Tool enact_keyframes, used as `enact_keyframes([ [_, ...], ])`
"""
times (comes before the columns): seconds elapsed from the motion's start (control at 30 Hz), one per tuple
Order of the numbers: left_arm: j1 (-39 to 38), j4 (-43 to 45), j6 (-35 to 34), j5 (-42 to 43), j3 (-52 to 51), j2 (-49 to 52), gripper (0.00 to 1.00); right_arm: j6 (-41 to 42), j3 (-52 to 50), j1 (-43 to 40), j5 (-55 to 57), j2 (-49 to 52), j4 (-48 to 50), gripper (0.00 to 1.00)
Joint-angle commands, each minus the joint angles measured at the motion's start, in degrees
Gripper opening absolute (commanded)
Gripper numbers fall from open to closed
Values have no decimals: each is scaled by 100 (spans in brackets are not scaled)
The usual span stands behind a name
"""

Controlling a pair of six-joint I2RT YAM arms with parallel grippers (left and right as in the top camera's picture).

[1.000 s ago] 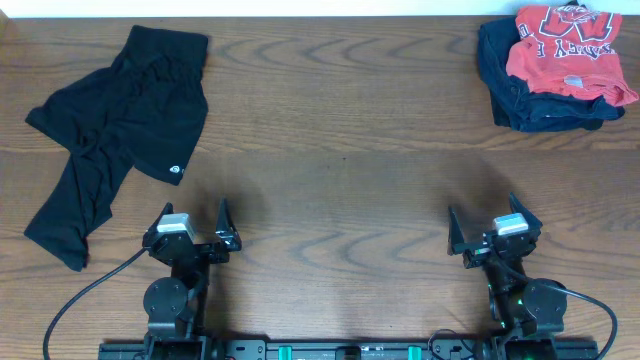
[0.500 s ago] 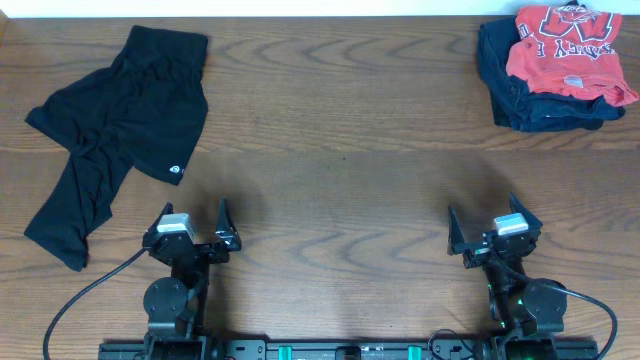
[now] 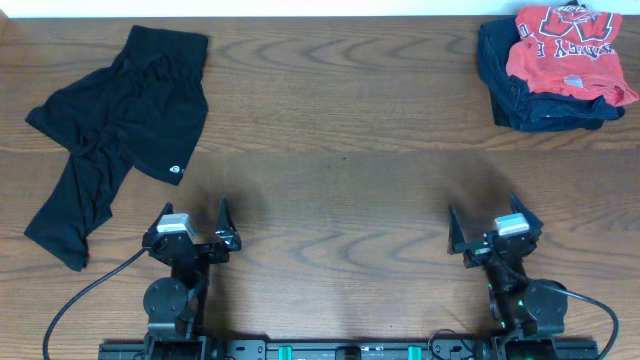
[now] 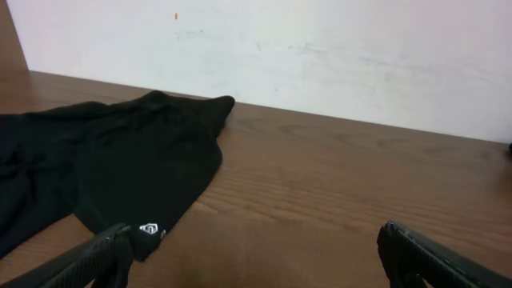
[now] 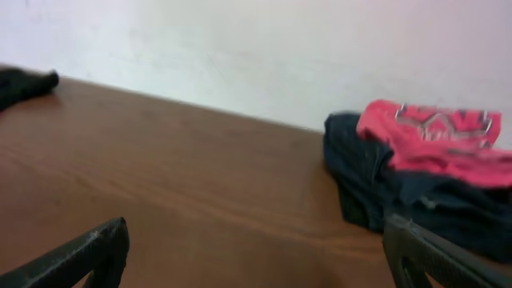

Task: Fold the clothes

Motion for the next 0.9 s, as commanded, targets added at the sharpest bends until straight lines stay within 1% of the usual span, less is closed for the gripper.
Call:
enact_keyframes([
  [0.0,17,-52,50,15,-81,-37,98,83,-9,52,-133,-31,380,99],
  [0.07,17,17,46,151,-24,-37,98,81,-9,52,-286,-31,721,99],
  [0.17,17,37,-192,170,208,-35,98,81,-2,52,-345,-31,1196,99],
  [0.27,17,-2,-186,168,640,85,98,81,129,52,-348,-31,1349,99],
  [0.37,20,-133,-133,166,1174,452,98,81,376,52,-396,103,1342,99],
  [0.47,24,-431,-94,166,1884,1130,98,79,730,52,-535,457,1307,99],
  [0.57,24,-907,-76,170,2791,2079,98,31,1248,52,-719,1104,1305,99],
  [0.63,24,-1290,70,168,3383,2684,98,37,1646,52,-739,1591,1174,99],
  [0.7,24,-1794,269,164,4068,3353,98,37,2232,52,-741,2251,820,99],
  [0.87,24,-3001,328,149,5582,4811,98,33,3633,52,-1008,3792,-90,99],
])
